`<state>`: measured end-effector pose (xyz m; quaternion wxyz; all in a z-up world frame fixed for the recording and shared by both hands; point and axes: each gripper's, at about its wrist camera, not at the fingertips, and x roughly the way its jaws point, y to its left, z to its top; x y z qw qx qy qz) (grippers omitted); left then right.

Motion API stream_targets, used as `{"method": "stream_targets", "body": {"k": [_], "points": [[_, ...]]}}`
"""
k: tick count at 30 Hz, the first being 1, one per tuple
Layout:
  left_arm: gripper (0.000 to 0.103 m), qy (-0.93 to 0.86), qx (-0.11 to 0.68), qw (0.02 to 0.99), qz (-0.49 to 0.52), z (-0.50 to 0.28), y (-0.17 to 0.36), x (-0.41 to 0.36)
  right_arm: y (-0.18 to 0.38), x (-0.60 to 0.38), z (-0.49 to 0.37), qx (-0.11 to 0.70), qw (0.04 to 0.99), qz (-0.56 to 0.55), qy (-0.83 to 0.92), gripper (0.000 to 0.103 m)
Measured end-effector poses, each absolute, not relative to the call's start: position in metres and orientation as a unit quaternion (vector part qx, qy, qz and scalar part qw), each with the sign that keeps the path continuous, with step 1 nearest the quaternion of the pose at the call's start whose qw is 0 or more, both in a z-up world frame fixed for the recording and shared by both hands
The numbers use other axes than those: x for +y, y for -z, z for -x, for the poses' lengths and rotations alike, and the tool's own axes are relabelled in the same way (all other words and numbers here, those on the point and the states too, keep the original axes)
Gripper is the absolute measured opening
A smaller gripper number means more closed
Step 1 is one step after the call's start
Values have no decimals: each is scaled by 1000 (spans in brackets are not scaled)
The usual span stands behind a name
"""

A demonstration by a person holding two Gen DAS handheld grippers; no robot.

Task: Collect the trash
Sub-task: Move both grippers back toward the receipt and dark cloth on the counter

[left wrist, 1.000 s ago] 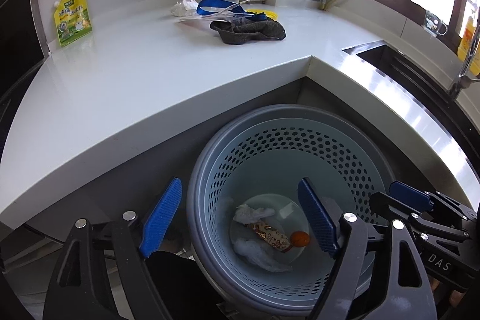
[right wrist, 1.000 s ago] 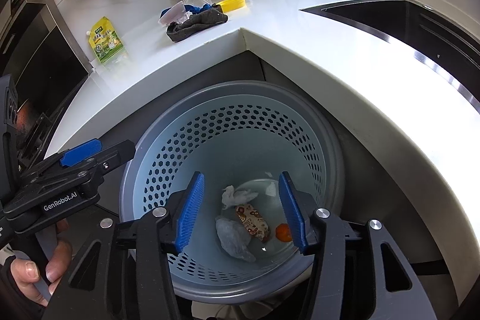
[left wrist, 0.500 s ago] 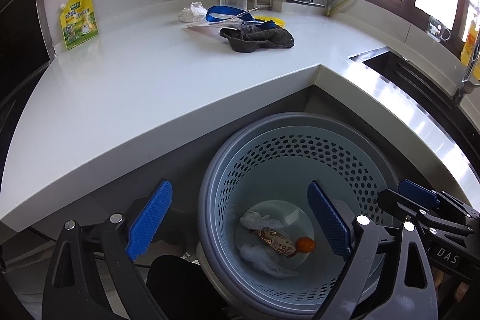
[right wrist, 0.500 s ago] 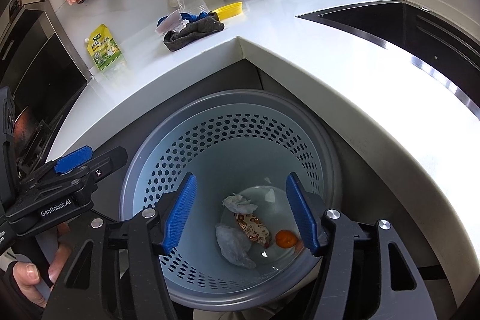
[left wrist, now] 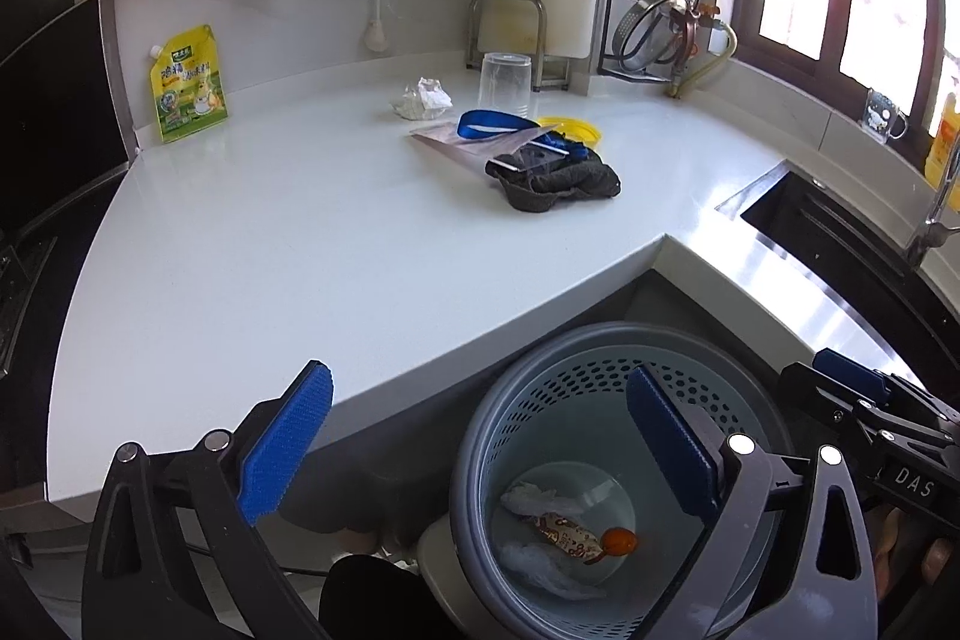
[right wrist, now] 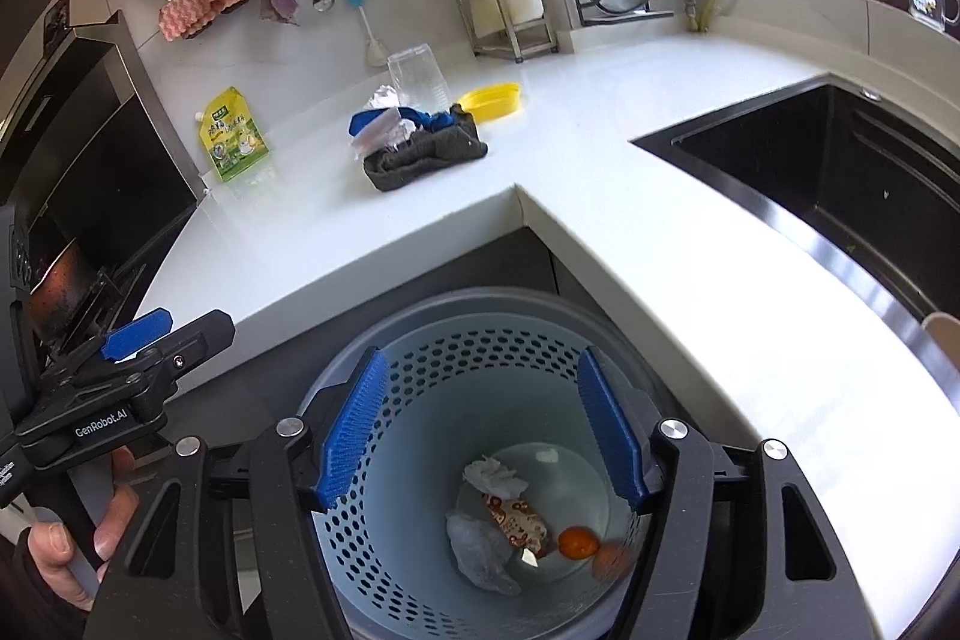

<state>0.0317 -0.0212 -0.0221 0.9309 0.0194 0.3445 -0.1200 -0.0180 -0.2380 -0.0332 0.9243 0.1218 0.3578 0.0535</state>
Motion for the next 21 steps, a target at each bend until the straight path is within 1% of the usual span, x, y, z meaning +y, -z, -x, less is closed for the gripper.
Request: {"method": "stream_targets", "body": {"k": [11,14,21], "points": [[97,106,315,943,-12,-70,-9,-20,3,-244,-37,331,934,-117,-60,68],[97,93,307,947,-11,-88,-17,-18,-3,-247,-57,332,934,-120,-58,73],[97,76,296,952,-1,-133,-28,-12,-11,-250,-112,345,932,-96,-59,74]]}}
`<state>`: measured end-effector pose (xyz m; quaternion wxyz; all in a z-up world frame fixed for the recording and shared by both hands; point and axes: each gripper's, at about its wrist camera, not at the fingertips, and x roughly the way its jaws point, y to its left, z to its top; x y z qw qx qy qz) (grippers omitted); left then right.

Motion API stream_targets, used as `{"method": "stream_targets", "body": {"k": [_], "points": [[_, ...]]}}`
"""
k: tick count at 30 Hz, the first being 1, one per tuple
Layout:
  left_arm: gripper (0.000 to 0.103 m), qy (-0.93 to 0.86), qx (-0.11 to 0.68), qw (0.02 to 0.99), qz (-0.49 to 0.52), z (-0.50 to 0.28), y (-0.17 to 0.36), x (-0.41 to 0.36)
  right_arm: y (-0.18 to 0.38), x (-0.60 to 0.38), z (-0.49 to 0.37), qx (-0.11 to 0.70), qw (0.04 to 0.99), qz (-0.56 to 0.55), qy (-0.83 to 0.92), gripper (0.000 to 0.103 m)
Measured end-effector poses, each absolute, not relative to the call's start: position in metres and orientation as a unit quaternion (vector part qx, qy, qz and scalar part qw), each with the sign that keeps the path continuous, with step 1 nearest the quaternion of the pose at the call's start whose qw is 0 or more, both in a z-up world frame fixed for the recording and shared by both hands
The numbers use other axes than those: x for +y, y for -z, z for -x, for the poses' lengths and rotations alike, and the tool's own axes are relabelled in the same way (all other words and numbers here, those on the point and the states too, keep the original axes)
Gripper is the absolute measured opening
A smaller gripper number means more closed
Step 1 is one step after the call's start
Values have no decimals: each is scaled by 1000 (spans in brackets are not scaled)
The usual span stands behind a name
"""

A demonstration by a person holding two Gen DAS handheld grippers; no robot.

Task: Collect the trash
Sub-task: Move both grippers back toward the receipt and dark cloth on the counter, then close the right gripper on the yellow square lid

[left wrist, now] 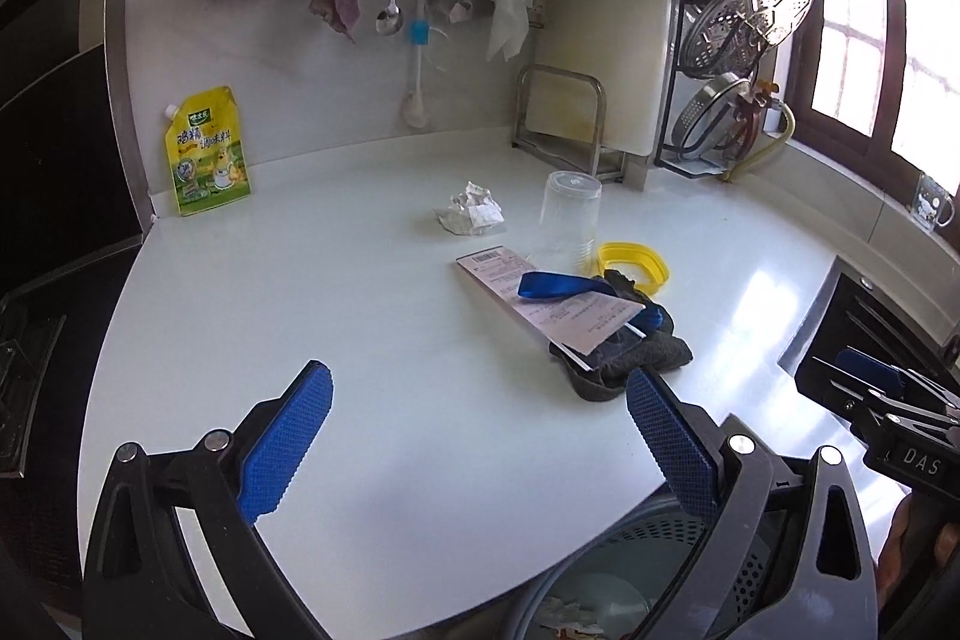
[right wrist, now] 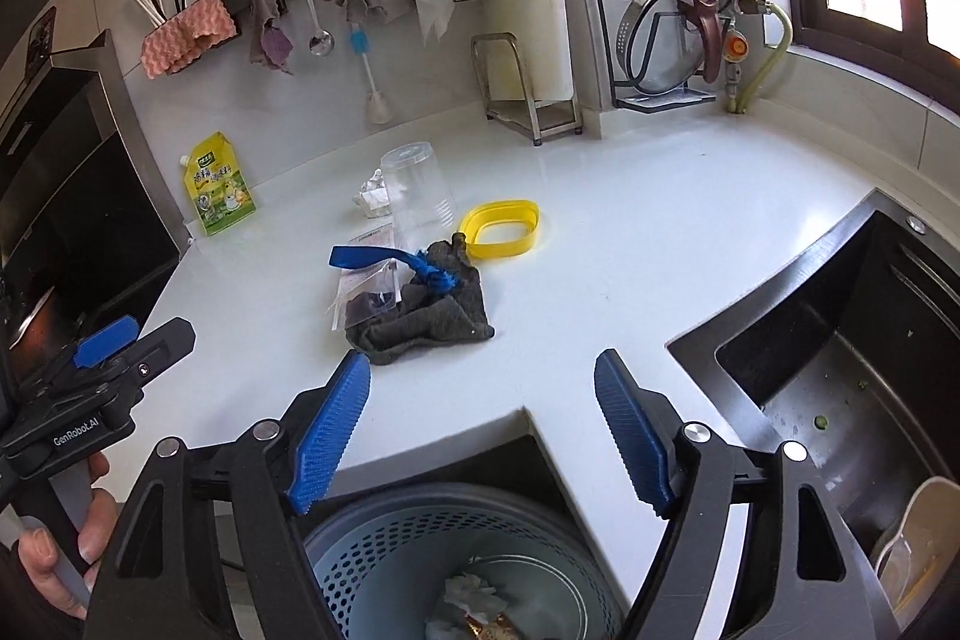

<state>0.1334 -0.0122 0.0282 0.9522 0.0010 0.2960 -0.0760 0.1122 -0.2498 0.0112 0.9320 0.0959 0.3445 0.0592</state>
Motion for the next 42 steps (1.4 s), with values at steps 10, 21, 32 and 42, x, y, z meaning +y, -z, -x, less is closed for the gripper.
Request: {"method": "stream_targets", "body": {"k": [10,21,32,42], "points": [[97,77,321,944,11,-198,-19,-11,-3,-250,-197,379,920,-78,-59,76],[97,78,333,939,17,-231,-7,-11,26,-248,-282,429,894,-110,-68,76],[97,81,339,937,20,-239,-2,-8,46,-237,-326,460,881,-95,-54,76],[96,82,340,937,22,-239,-2,-9,56,-229,-345,477,876,-64,-41,76]]}}
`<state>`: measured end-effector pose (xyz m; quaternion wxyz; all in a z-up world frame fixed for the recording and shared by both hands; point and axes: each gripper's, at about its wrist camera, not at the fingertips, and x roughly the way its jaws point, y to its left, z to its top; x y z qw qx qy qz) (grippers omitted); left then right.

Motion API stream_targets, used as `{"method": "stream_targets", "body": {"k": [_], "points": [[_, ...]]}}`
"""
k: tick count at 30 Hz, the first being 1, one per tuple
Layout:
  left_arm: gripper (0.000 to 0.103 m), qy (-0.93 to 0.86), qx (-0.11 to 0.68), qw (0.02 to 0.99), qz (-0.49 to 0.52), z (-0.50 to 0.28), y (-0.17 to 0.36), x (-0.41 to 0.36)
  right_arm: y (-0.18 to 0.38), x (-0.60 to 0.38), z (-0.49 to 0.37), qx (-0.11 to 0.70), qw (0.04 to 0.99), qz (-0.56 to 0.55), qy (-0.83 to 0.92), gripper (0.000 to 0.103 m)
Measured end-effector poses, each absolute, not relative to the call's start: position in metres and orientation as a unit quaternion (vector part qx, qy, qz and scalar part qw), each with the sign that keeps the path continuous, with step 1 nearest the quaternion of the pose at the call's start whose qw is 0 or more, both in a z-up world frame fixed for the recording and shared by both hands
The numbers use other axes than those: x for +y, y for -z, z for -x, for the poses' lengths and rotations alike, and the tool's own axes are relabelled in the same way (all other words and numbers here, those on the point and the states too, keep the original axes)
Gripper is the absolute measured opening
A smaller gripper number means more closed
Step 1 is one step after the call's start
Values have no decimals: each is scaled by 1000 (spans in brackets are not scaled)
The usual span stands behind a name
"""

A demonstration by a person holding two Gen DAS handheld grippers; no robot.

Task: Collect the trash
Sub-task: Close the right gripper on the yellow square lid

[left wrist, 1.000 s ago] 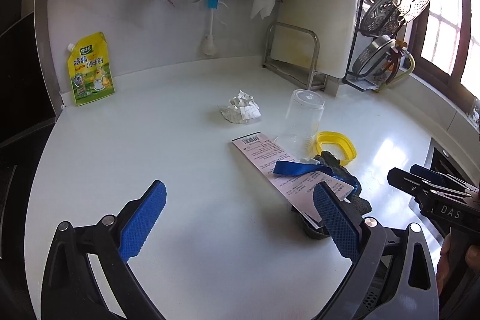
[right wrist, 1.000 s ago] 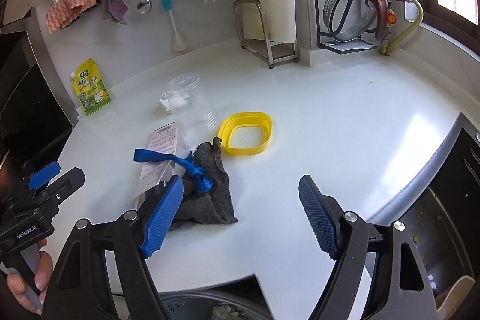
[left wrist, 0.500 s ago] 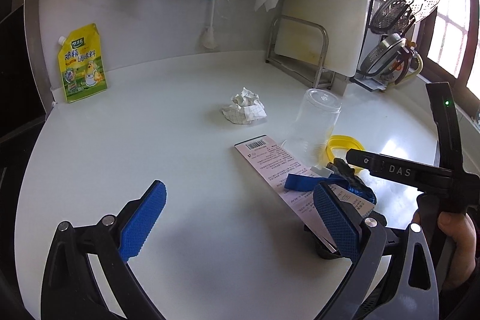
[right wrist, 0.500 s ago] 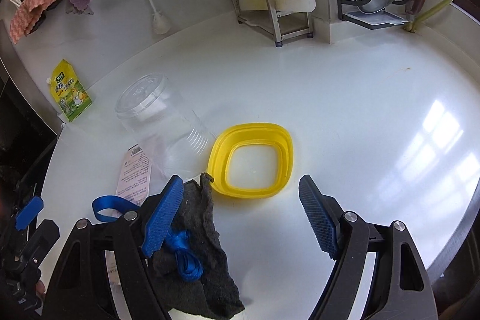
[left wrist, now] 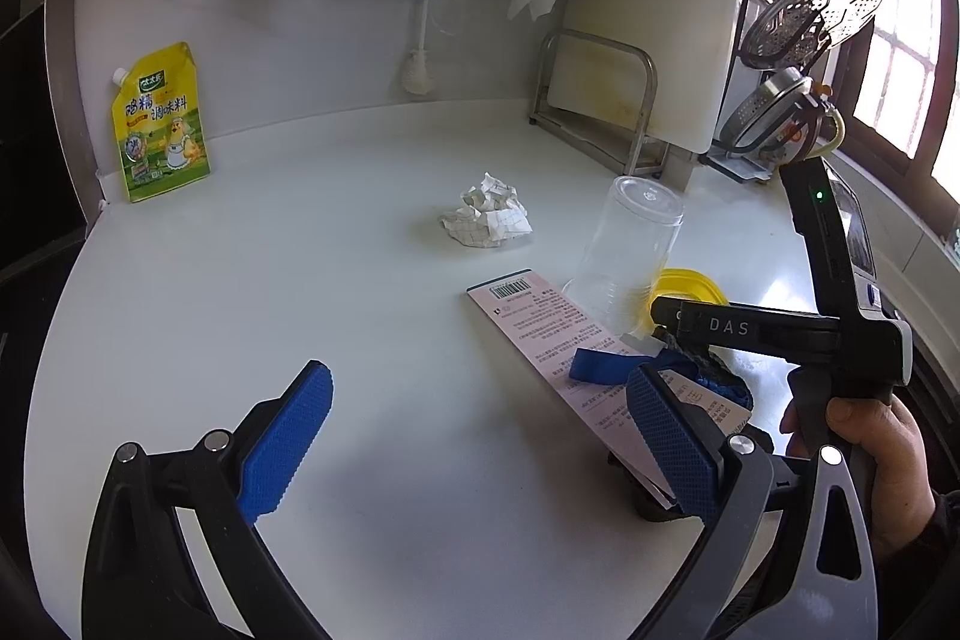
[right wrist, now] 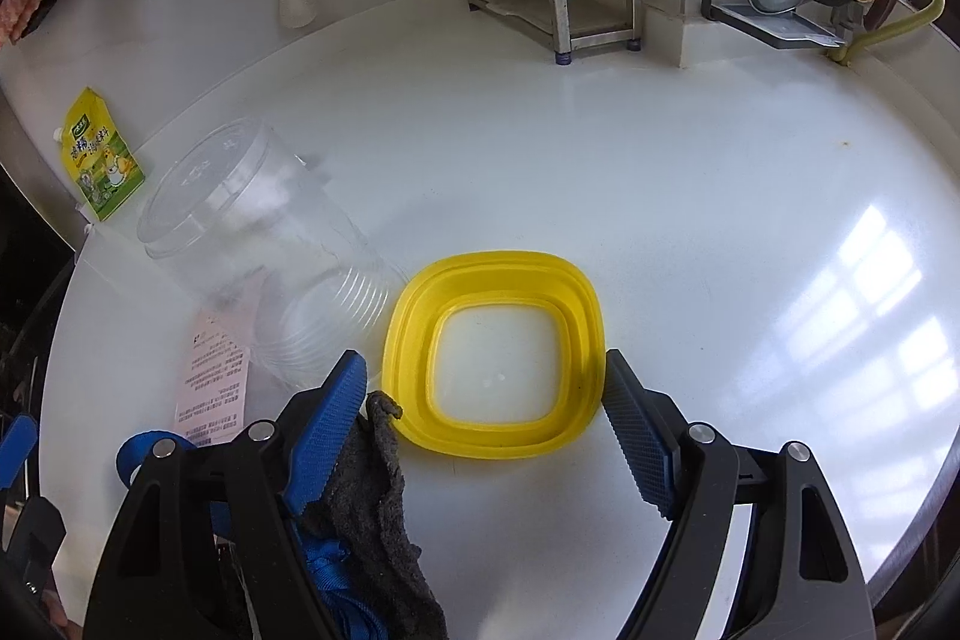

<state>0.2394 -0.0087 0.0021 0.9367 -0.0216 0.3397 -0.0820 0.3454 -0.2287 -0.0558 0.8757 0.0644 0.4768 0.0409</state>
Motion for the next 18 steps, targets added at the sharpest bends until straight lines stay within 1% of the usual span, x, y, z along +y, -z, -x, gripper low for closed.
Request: {"method": "stream_targets", "body": {"k": [4,8,10,18], "points": [[96,79,339,937,17,-239,-2,-10,57,-226,-349,474,878,-52,-33,76],[96,79,341,937,18,-239,-2,-11,58,-219,-347,470,882,-14,-30,75],[96,77,342,937,17,-240,-2,-13,58,-217,-345,467,884,-1,-30,71],[96,80,356,931,22,-246,-3,-23,49,-241,-335,449,893,-25,-36,68]]}}
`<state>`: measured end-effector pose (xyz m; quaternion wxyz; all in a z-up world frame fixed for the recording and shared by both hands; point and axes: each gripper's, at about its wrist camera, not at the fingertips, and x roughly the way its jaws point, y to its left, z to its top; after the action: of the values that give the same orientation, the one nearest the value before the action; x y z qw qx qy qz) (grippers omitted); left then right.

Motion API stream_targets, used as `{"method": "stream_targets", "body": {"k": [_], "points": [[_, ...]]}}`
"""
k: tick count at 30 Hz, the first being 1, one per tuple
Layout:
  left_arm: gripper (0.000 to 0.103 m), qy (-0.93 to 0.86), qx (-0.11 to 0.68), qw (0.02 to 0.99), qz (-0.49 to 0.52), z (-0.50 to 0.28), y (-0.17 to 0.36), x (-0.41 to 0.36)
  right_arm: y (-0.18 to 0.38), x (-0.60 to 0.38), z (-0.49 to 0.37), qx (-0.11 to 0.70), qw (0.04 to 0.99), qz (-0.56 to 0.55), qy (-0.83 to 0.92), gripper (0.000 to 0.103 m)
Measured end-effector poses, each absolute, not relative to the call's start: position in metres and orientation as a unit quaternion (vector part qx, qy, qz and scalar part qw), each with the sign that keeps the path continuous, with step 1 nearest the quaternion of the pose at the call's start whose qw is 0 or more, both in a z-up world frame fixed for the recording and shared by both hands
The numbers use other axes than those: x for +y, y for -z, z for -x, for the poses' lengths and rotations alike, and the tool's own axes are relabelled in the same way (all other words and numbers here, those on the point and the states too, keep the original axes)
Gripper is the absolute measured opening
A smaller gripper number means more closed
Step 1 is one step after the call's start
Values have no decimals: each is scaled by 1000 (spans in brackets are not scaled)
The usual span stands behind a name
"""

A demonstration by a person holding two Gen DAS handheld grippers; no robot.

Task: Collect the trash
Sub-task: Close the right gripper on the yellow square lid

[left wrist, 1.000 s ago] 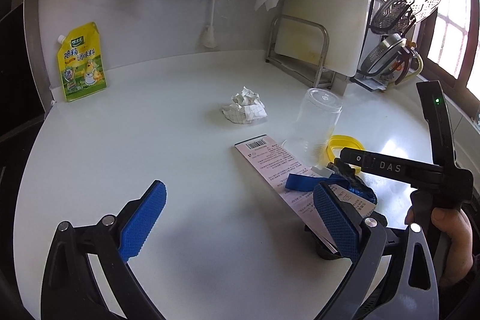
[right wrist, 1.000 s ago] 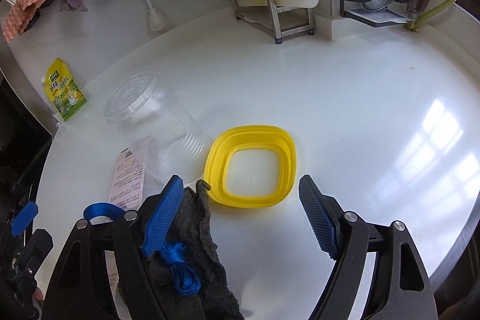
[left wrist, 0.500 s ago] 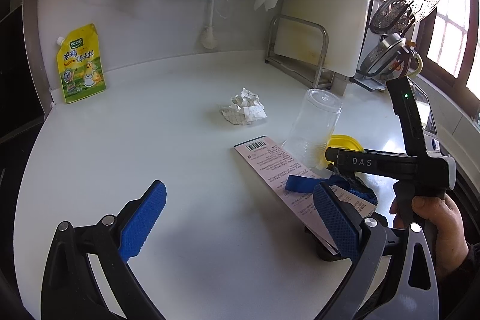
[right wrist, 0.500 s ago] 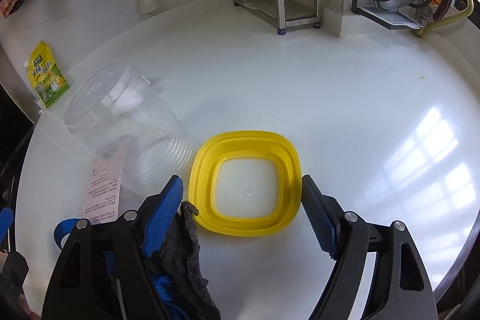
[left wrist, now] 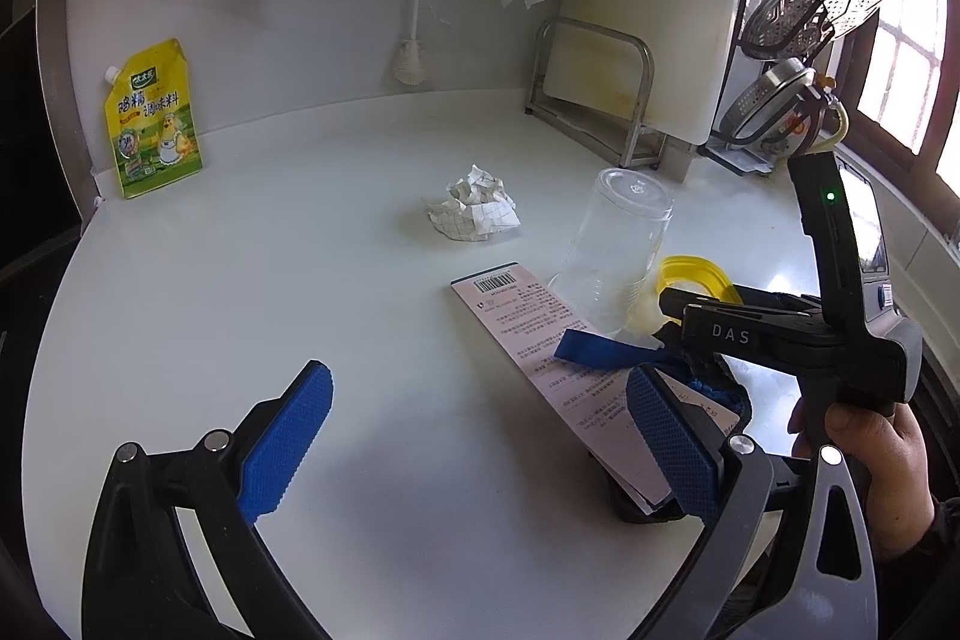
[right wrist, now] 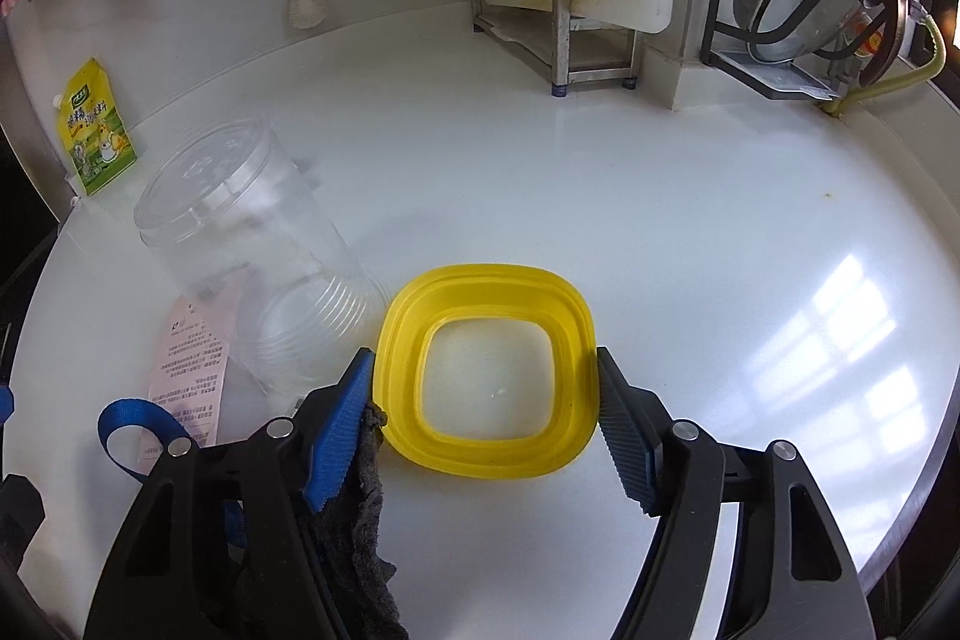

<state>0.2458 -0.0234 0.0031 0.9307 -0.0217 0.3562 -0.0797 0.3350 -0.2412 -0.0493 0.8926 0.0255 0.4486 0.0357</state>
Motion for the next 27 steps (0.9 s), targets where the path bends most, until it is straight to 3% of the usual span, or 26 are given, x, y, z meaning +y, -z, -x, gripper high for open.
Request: {"method": "stream_targets", "body": {"k": [13,27], "points": [[96,73,362,929,12,-255,-2,-55,34,-312,-311,417,898,-132,-42,68],[96,74,362,929,-2,-253,0,-75,50,-328,-315,448,887,-114,-11,69]]}}
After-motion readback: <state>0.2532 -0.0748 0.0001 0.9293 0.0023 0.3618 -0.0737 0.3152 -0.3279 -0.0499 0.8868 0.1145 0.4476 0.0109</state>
